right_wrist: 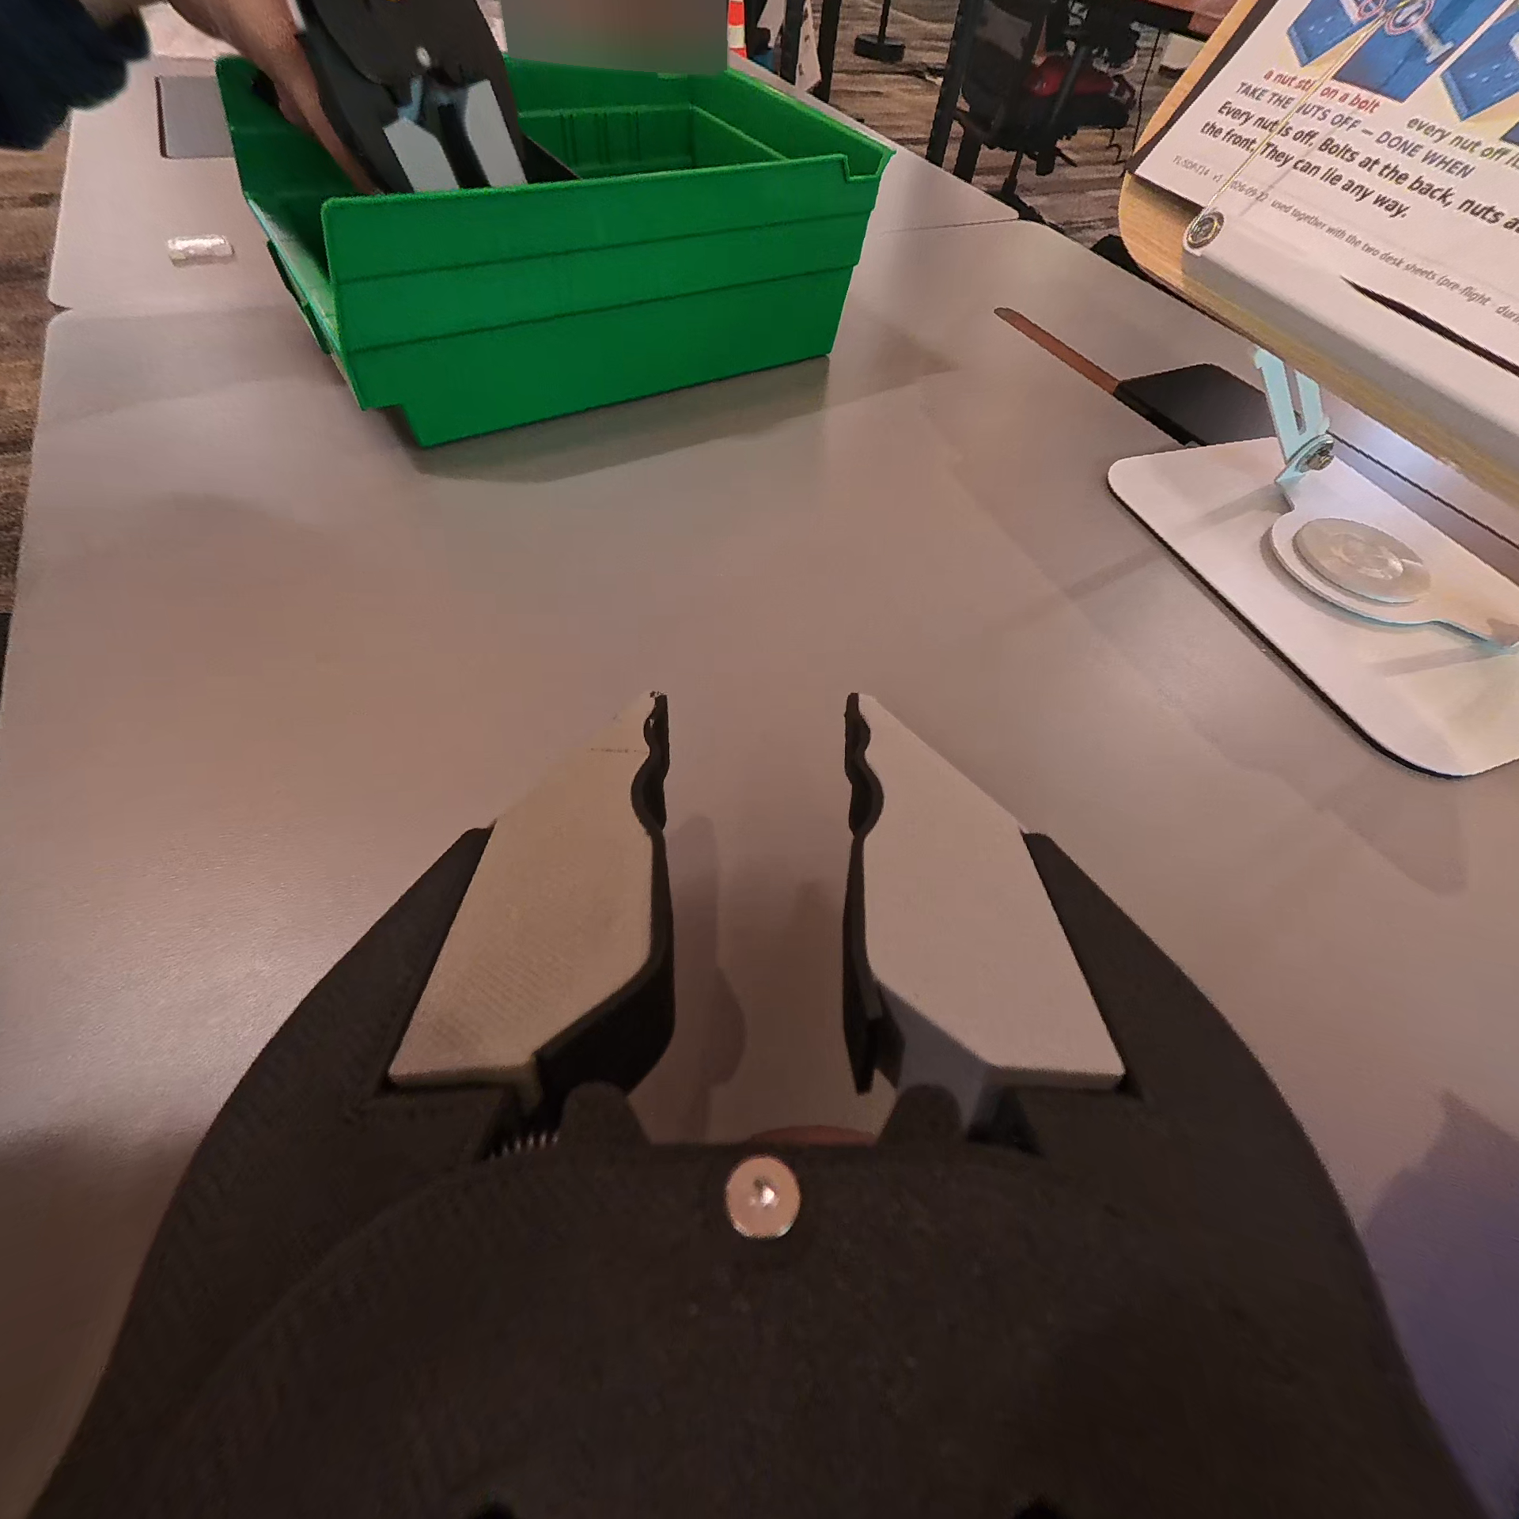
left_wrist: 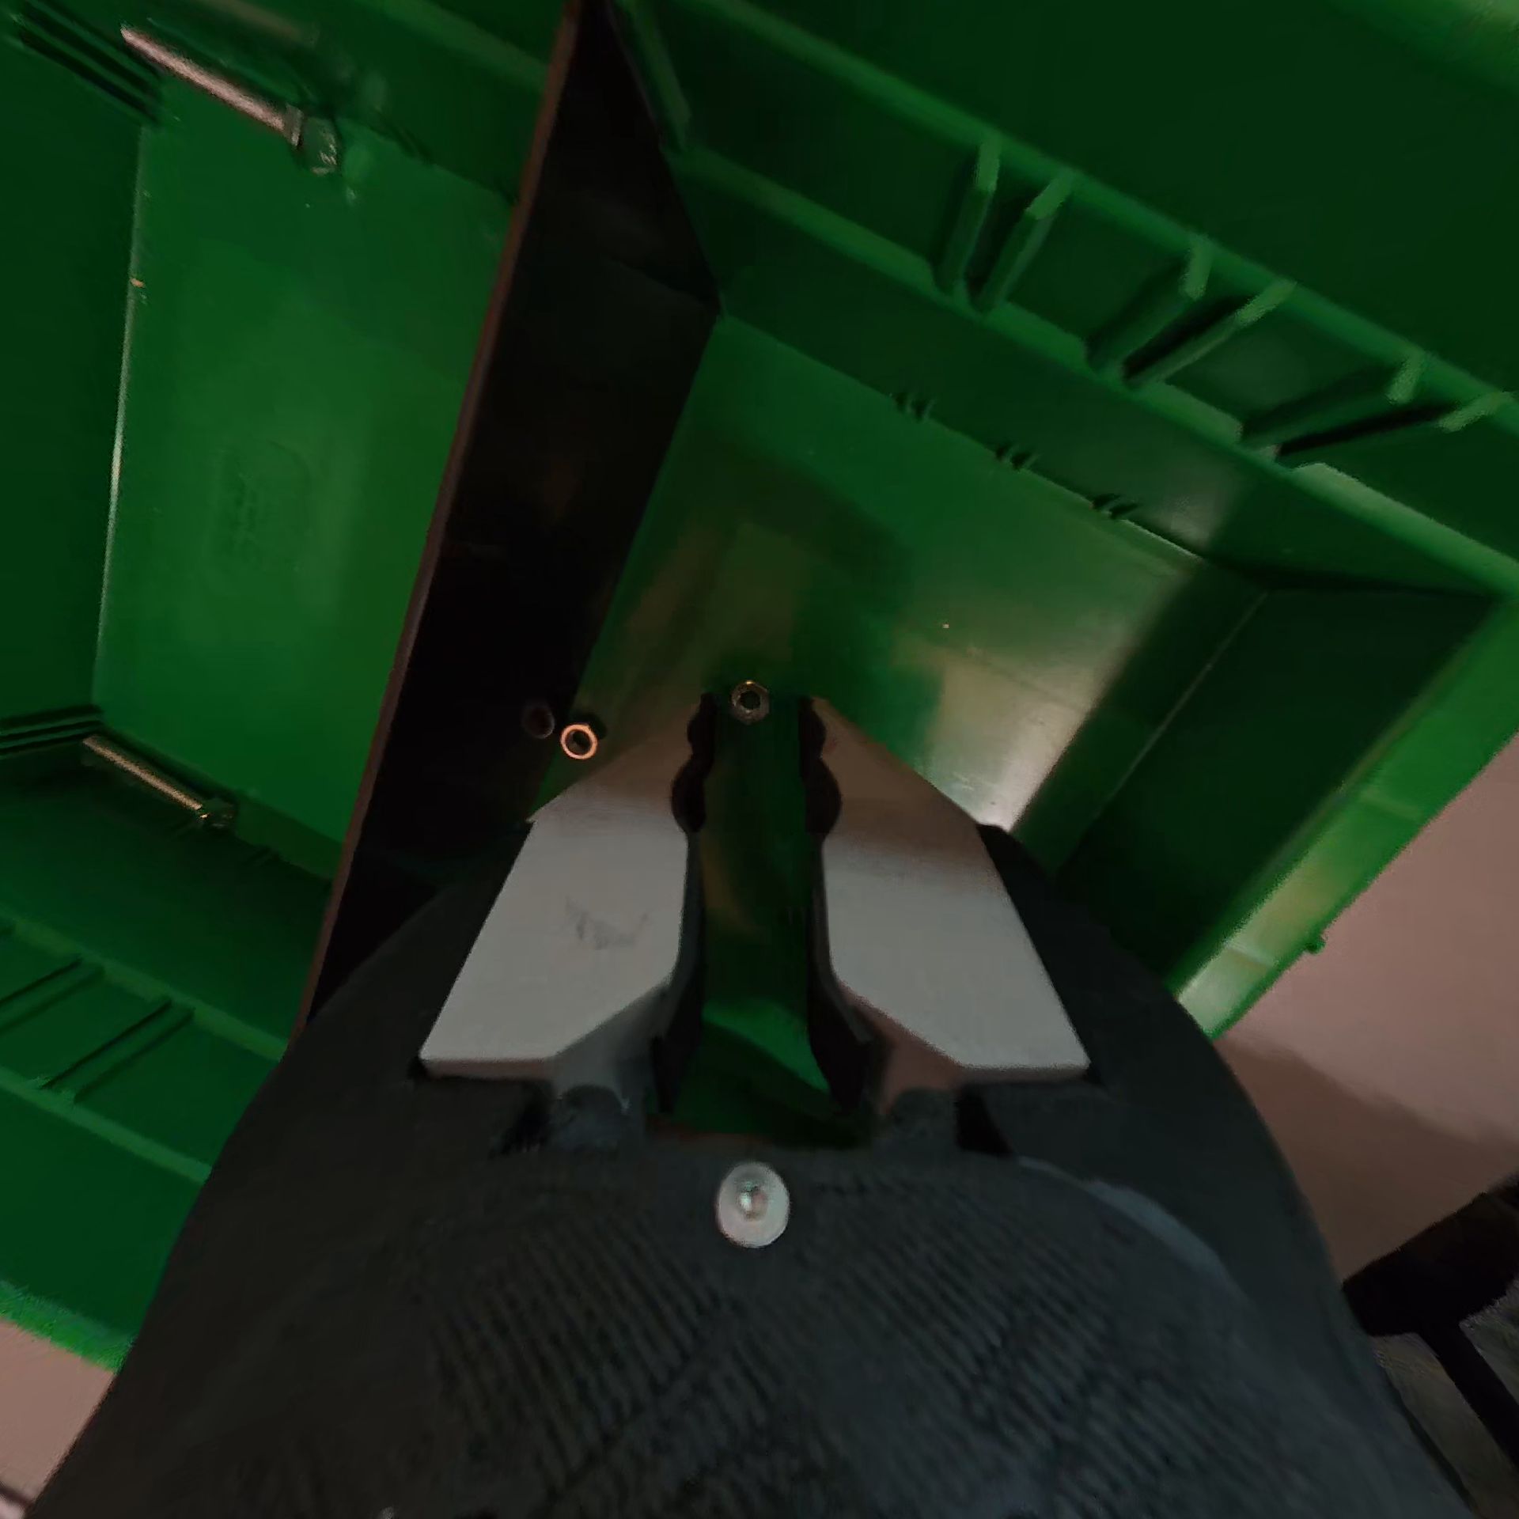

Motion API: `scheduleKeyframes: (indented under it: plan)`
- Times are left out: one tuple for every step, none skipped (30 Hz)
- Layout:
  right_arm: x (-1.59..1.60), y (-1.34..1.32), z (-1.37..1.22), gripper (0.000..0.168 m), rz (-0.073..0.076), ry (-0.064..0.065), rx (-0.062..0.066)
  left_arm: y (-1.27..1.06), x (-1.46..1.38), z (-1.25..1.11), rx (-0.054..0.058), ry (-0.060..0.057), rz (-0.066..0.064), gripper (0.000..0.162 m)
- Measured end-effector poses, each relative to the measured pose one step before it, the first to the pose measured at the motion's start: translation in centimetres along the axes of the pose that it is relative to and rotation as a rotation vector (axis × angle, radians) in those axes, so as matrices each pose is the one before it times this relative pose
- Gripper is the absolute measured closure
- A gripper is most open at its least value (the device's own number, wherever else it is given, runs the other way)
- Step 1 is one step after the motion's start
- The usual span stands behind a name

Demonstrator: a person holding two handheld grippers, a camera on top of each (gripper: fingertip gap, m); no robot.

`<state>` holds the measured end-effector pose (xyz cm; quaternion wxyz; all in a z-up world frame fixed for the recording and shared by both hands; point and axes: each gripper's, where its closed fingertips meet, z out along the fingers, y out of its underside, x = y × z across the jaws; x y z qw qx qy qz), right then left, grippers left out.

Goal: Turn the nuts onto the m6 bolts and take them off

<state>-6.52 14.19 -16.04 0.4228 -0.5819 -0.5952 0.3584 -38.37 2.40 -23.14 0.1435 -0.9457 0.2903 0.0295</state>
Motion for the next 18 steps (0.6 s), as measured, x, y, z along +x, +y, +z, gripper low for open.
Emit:
scheduleKeyframes:
  plan:
    - [0.0, 0.037, 0.027, 0.128, -0.0011, 0.0004, -0.0016, 0.009, 0.078, 0.189, -0.0015, 0.0118, -0.0068, 0.142]
    - [-0.009, 0.017, 0.006, 0.129, -0.0004, 0.0, -0.0009, -0.365, -0.14, -0.067, 0.024, -0.0006, -0.0169, 0.143]
    - [0.011, 0.012, 0.004, 0.129, 0.0002, 0.0002, -0.0001, 0.056, -0.191, -0.012, -0.0027, -0.0045, -0.0071, 0.145]
    - [0.028, -0.005, -0.017, 0.129, 0.001, 0.0003, 0.0004, 0.257, -0.153, 0.083, -0.0132, -0.005, 0.0018, 0.15]
    - [0.011, -0.014, -0.013, 0.129, 0.0017, -0.0006, 0.0011, 0.144, -0.001, 0.073, -0.0056, 0.0007, 0.0068, 0.151]
    - [0.005, -0.027, -0.022, 0.129, 0.0016, -0.0012, 0.0016, -0.104, -0.034, -0.024, 0.0081, -0.001, -0.0026, 0.152]
    - [-0.009, -0.023, -0.019, 0.129, 0.0008, -0.0011, 0.001, 0.063, -0.004, 0.028, -0.0043, 0.0016, -0.0031, 0.151]
    - [-0.031, -0.017, -0.002, 0.129, -0.0003, -0.0009, 0.0005, -0.016, 0.063, 0.033, 0.0009, 0.0056, -0.0033, 0.153]
    - [-0.028, -0.008, 0.0, 0.129, -0.0016, -0.0007, -0.0005, -0.02, 0.003, 0.006, 0.0024, 0.0009, -0.0024, 0.152]
    - [-0.042, 0.006, 0.006, 0.129, -0.003, -0.0002, -0.0012, 0.015, 0.0, 0.006, 0.0012, 0.0014, -0.0045, 0.153]
    - [-0.031, -0.005, -0.006, 0.129, -0.0036, 0.0009, -0.001, 0.011, -0.006, 0.005, 0.0003, 0.0013, -0.0053, 0.153]
    - [-0.017, -0.008, -0.002, 0.129, -0.0029, 0.0008, -0.0006, 0.0, -0.002, 0.003, -0.0007, 0.0007, -0.0042, 0.153]
    - [-0.028, -0.01, -0.015, 0.129, -0.0014, 0.0, 0.0001, 0.003, -0.009, 0.004, -0.0024, -0.0003, -0.0021, 0.152]
    - [-0.024, -0.023, -0.022, 0.129, -0.0002, -0.0006, 0.0008, 0.0, 0.0, 0.003, -0.004, -0.0022, 0.0025, 0.152]
    - [-0.005, -0.038, -0.029, 0.129, -0.0002, 0.0, 0.0016, 0.012, 0.0, 0.004, -0.0033, -0.004, 0.0074, 0.152]
    - [-0.004, -0.044, -0.034, 0.129, -0.0005, 0.0006, 0.0022, -0.005, -0.003, 0.0, -0.0013, -0.0038, 0.0125, 0.153]
    - [-0.004, -0.037, -0.029, 0.129, -0.0002, 0.0001, 0.0015, -0.003, -0.006, 0.0, -0.0008, -0.0021, 0.0055, 0.153]
    - [-0.019, -0.025, -0.028, 0.129, 0.0, -0.0001, 0.0012, 0.003, -0.012, -0.014, 0.0002, 0.0014, -0.0035, 0.152]
